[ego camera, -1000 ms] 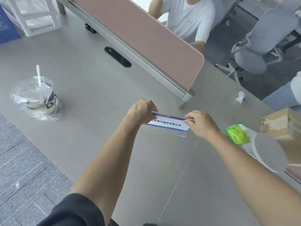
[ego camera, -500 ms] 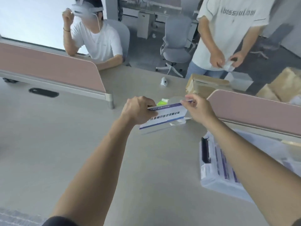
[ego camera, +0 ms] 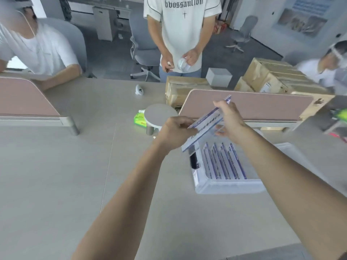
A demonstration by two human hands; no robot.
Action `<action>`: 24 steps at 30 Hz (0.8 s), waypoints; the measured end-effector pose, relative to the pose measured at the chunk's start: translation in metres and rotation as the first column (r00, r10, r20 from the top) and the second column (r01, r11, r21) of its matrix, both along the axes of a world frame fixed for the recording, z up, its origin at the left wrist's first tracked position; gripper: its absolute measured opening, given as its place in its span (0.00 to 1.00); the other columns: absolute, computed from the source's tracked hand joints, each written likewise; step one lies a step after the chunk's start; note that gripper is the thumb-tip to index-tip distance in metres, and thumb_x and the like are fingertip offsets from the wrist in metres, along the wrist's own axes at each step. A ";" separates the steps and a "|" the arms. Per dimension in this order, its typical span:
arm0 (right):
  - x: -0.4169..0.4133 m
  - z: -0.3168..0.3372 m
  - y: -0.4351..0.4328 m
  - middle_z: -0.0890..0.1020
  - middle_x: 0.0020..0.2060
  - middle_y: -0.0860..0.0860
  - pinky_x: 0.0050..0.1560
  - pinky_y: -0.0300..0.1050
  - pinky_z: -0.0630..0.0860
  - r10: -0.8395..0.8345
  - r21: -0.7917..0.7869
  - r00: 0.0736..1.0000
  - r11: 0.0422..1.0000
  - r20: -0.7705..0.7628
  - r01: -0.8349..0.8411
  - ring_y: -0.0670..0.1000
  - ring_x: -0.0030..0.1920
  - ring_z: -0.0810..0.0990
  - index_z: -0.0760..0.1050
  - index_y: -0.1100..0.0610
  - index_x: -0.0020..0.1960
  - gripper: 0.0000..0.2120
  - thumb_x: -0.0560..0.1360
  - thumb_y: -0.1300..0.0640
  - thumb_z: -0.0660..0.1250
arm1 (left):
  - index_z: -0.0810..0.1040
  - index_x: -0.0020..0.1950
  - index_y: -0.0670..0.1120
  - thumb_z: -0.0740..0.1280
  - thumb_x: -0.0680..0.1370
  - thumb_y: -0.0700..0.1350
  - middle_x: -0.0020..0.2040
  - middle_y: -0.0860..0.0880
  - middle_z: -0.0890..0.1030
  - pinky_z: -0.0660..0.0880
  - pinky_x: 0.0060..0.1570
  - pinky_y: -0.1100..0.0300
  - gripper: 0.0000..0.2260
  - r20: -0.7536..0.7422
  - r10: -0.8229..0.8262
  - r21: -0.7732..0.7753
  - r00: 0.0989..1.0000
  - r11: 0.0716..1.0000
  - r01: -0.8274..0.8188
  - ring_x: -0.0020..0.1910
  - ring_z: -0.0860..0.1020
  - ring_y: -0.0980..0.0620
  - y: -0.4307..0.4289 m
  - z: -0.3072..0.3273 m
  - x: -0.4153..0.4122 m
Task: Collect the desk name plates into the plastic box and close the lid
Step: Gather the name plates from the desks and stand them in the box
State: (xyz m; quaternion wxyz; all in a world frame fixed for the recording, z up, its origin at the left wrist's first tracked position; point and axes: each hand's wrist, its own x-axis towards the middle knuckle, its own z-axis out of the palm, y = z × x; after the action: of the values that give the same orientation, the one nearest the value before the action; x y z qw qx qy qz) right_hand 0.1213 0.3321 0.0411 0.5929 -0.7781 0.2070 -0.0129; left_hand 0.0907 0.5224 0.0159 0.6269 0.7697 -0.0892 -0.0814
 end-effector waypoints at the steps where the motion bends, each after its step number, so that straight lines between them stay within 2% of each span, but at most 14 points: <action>1: -0.004 0.005 -0.008 0.77 0.49 0.50 0.47 0.54 0.78 0.006 -0.067 1.000 0.998 0.026 -0.004 0.55 0.45 0.77 0.70 0.50 0.58 0.23 0.70 0.38 0.66 | 0.84 0.42 0.55 0.74 0.66 0.48 0.45 0.51 0.84 0.74 0.45 0.59 0.05 -0.093 -0.079 -0.070 0.992 0.995 0.073 0.40 0.77 0.54 -0.004 -0.001 0.000; 3: -0.014 0.015 -0.025 0.77 0.47 0.48 0.48 0.53 0.78 0.036 -0.146 0.997 0.989 0.065 -0.026 0.53 0.47 0.78 0.70 0.51 0.57 0.20 0.72 0.41 0.67 | 0.81 0.55 0.58 0.76 0.62 0.56 0.54 0.50 0.82 0.76 0.57 0.56 0.21 -0.233 -0.236 -0.170 0.943 0.965 0.199 0.51 0.80 0.51 -0.013 -0.006 0.000; 4: -0.020 0.020 -0.034 0.77 0.48 0.48 0.49 0.54 0.78 0.055 -0.152 0.996 0.987 0.066 -0.044 0.53 0.48 0.78 0.71 0.49 0.56 0.18 0.71 0.41 0.67 | 0.78 0.61 0.59 0.77 0.60 0.59 0.59 0.50 0.80 0.73 0.62 0.53 0.30 -0.257 -0.288 -0.183 0.923 0.952 0.246 0.57 0.78 0.50 -0.019 -0.009 0.000; 6: -0.032 0.026 -0.053 0.78 0.51 0.48 0.50 0.56 0.78 0.081 -0.153 0.994 0.986 0.068 -0.070 0.56 0.50 0.79 0.73 0.46 0.53 0.18 0.67 0.40 0.67 | 0.69 0.69 0.61 0.79 0.56 0.62 0.66 0.51 0.75 0.69 0.67 0.51 0.43 -0.277 -0.393 -0.207 0.877 0.916 0.344 0.65 0.73 0.52 -0.037 -0.016 -0.004; 7: -0.037 0.028 -0.062 0.78 0.51 0.47 0.50 0.56 0.79 0.088 -0.156 0.993 0.985 0.082 -0.074 0.56 0.49 0.79 0.74 0.45 0.53 0.17 0.67 0.41 0.67 | 0.66 0.72 0.60 0.79 0.56 0.61 0.67 0.51 0.74 0.68 0.68 0.51 0.46 -0.283 -0.451 -0.244 0.846 0.887 0.392 0.67 0.72 0.53 -0.048 -0.019 -0.008; 10: -0.048 0.031 -0.090 0.79 0.47 0.46 0.48 0.53 0.78 0.124 -0.189 0.983 0.977 0.133 -0.098 0.51 0.42 0.79 0.75 0.44 0.57 0.17 0.69 0.43 0.67 | 0.57 0.76 0.61 0.79 0.59 0.58 0.71 0.50 0.70 0.69 0.67 0.52 0.50 -0.260 -0.537 -0.269 0.802 0.838 0.474 0.67 0.71 0.53 -0.084 -0.018 -0.020; 12: -0.052 0.032 -0.108 0.79 0.47 0.45 0.47 0.52 0.78 0.147 -0.204 0.978 0.972 0.151 -0.115 0.51 0.42 0.78 0.75 0.45 0.59 0.20 0.69 0.44 0.67 | 0.53 0.76 0.64 0.80 0.58 0.57 0.71 0.47 0.69 0.68 0.68 0.51 0.53 -0.259 -0.534 -0.234 0.805 0.843 0.484 0.68 0.70 0.53 -0.107 -0.018 -0.022; 15: -0.051 0.032 -0.140 0.79 0.47 0.45 0.46 0.50 0.78 0.174 -0.181 0.969 0.973 0.178 -0.141 0.51 0.44 0.79 0.75 0.45 0.60 0.20 0.69 0.45 0.66 | 0.51 0.74 0.68 0.82 0.54 0.60 0.70 0.43 0.73 0.63 0.72 0.48 0.57 -0.266 -0.559 -0.269 0.785 0.825 0.497 0.71 0.68 0.52 -0.144 -0.022 -0.021; 19: -0.042 0.028 -0.200 0.79 0.48 0.46 0.46 0.52 0.76 0.203 -0.114 0.956 0.977 0.210 -0.183 0.52 0.43 0.78 0.75 0.47 0.59 0.20 0.68 0.45 0.66 | 0.51 0.75 0.65 0.81 0.55 0.57 0.70 0.43 0.72 0.71 0.59 0.55 0.56 -0.245 -0.463 -0.302 0.852 0.871 0.387 0.69 0.71 0.50 -0.204 -0.019 -0.029; 21: -0.035 0.023 -0.228 0.78 0.50 0.45 0.48 0.51 0.75 0.222 -0.086 0.955 0.974 0.198 -0.209 0.51 0.44 0.78 0.72 0.48 0.60 0.21 0.68 0.44 0.65 | 0.52 0.75 0.64 0.79 0.56 0.55 0.69 0.42 0.72 0.71 0.52 0.58 0.54 -0.255 -0.395 -0.312 0.883 0.898 0.312 0.68 0.71 0.48 -0.236 -0.015 -0.032; 24: -0.027 0.013 -0.265 0.75 0.55 0.41 0.52 0.52 0.76 0.247 -0.028 0.954 0.969 0.167 -0.246 0.50 0.49 0.76 0.68 0.44 0.64 0.28 0.67 0.37 0.65 | 0.55 0.75 0.63 0.78 0.55 0.55 0.66 0.42 0.75 0.71 0.57 0.54 0.53 -0.277 -0.311 -0.298 0.909 0.927 0.226 0.65 0.75 0.50 -0.283 -0.011 -0.036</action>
State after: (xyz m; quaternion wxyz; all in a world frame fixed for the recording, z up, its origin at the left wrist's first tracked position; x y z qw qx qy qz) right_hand 0.0945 0.0673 0.0542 0.6025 -0.7961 0.0571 -0.0055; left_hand 0.0548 0.2397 0.0048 0.7109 0.6376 -0.1021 -0.2786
